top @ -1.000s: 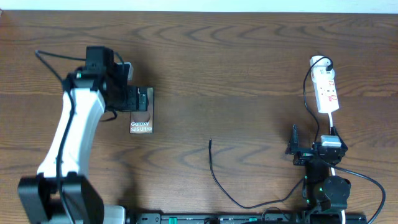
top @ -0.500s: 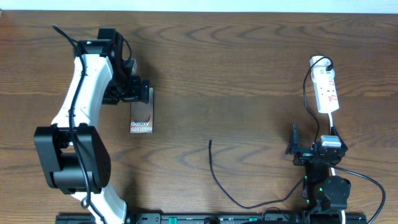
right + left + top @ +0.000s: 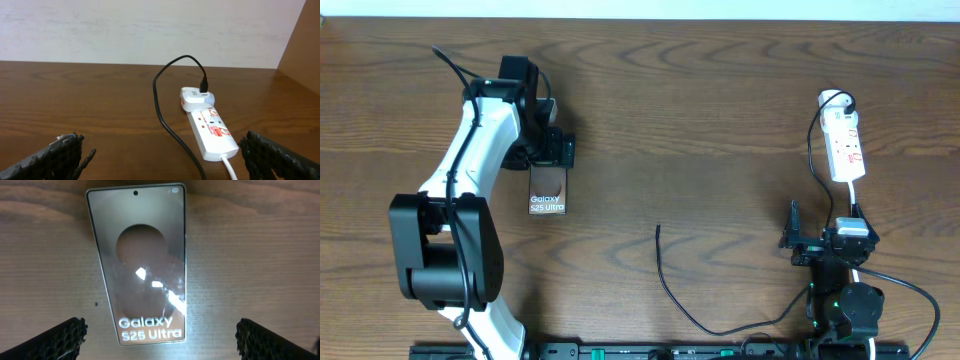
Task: Plug charger to phone and switch on socket
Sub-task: 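Move the left gripper over the silver phone and lower onto it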
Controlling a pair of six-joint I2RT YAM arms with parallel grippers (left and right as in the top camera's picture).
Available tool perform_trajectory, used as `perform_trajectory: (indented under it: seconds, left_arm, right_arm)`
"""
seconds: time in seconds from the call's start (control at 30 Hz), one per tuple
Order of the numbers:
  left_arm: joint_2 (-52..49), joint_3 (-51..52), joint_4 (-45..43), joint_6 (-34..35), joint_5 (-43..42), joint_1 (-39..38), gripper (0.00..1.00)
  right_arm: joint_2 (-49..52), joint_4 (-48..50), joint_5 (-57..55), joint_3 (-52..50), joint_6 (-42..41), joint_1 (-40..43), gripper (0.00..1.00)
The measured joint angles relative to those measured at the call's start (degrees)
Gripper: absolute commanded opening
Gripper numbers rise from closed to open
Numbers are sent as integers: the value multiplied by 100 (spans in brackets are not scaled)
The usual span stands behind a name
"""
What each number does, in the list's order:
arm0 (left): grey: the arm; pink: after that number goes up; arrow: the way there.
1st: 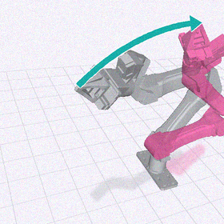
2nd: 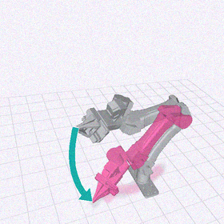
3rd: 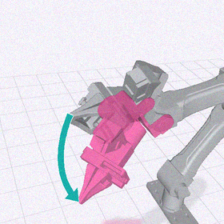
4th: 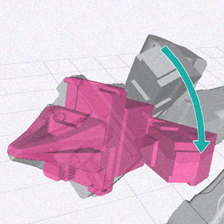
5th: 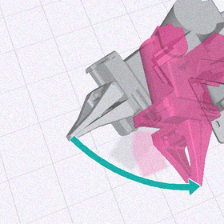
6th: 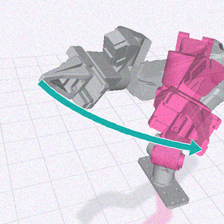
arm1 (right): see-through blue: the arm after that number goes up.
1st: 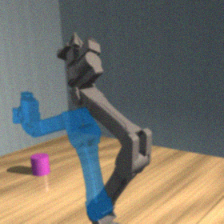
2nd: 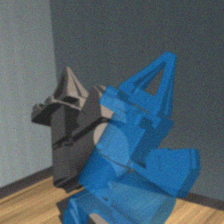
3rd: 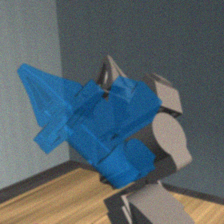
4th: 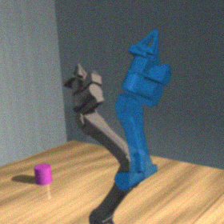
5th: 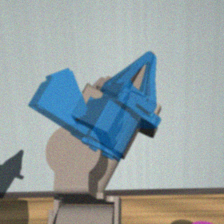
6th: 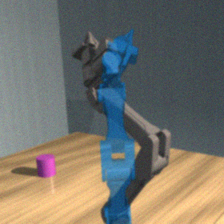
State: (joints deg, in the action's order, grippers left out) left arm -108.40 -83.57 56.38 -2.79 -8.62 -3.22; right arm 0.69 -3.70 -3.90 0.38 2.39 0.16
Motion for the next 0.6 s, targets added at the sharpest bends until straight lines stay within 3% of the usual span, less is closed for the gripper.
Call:
perform_trajectory:
  seconds: [0.23, 0.6]
  left_arm:
    - [-22, 669, -645, 304, 428, 0, 98]
    - [-26, 737, -717, 431, 518, 0, 98]
  right_arm:
    - [0, -2, 0, 0, 0, 0, 99]
    - [0, 0, 0, 0, 0, 0, 99]
